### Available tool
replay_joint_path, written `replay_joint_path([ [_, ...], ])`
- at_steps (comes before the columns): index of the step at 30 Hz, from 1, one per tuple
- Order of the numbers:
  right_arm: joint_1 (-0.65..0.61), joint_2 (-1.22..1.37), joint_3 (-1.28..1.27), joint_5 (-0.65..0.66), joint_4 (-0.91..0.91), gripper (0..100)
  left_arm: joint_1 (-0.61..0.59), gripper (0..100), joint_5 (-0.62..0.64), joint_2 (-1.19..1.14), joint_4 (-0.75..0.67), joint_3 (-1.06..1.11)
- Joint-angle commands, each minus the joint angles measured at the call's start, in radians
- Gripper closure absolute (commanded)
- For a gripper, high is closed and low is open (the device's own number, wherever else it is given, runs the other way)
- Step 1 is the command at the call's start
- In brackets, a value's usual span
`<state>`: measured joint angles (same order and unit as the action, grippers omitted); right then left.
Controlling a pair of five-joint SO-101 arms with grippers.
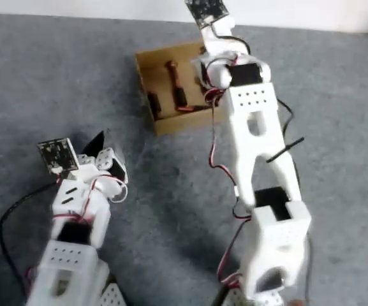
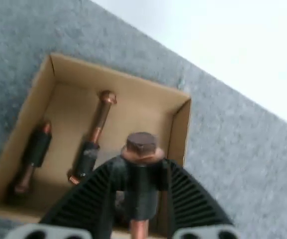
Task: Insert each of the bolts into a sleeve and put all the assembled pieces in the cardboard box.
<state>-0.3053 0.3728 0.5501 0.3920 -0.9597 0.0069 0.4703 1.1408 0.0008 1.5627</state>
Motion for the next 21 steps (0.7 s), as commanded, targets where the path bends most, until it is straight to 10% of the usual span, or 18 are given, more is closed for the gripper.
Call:
replay_joint_path([
  [1, 0.028, -0.059, 0.050, 0.009, -0.012, 67.6, -0.012, 99, -0.003, -0.004, -0.025, -0.054],
  [21, 0.093, -0.197, 0.111, -0.130, -0.272, 57.0, -0.007, 99, -0.005, -0.007, -0.025, -0.054],
])
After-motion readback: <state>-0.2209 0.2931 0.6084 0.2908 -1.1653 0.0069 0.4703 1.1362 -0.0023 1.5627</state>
